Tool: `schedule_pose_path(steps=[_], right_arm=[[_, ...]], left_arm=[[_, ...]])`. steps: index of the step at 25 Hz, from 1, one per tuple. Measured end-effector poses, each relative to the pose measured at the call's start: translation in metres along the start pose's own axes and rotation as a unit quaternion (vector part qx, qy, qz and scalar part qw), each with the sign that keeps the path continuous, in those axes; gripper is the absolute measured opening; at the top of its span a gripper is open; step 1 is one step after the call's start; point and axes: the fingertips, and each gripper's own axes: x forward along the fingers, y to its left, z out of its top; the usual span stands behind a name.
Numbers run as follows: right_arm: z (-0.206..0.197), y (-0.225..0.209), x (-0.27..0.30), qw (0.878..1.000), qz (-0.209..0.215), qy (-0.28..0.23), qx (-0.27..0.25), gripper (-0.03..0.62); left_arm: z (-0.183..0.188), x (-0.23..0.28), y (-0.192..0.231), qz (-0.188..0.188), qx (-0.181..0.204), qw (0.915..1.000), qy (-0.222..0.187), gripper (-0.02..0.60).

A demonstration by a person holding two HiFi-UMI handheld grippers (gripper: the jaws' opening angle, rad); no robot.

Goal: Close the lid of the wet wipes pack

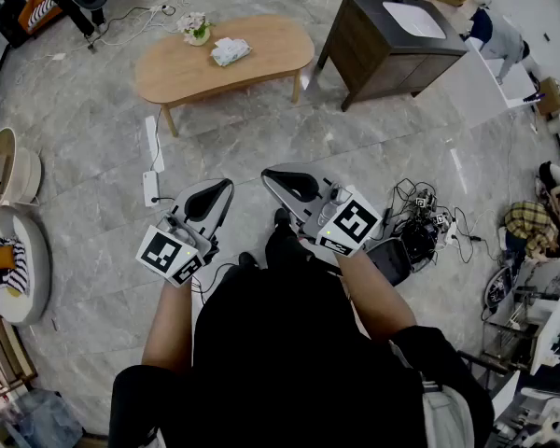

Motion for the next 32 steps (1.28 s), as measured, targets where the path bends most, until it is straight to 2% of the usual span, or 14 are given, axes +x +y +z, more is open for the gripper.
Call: schedule_pose_path(steps=[16,24,32], right_arm=[[0.003,-0.028,-0.002,1.0,-0.014,-0.017,0.016,0.009],[-0.013,-0.05,-0.004,1.0,-0.023,0.003,0.012,0.009],[-0.016,-0.103,0.004,1.0,-0.013,-0.002,0.016,0.009]], left_arm=[[-0.001,0.012,0.02,0.006,-0.005,1.0,0.002,0.014],[-0.01,0.032,0.03,0.004,-0.013,0.9999,0.01,0.015],[-0.01,0.075,0.059,0.007,-0.013,0.9996,0.023,0.015]])
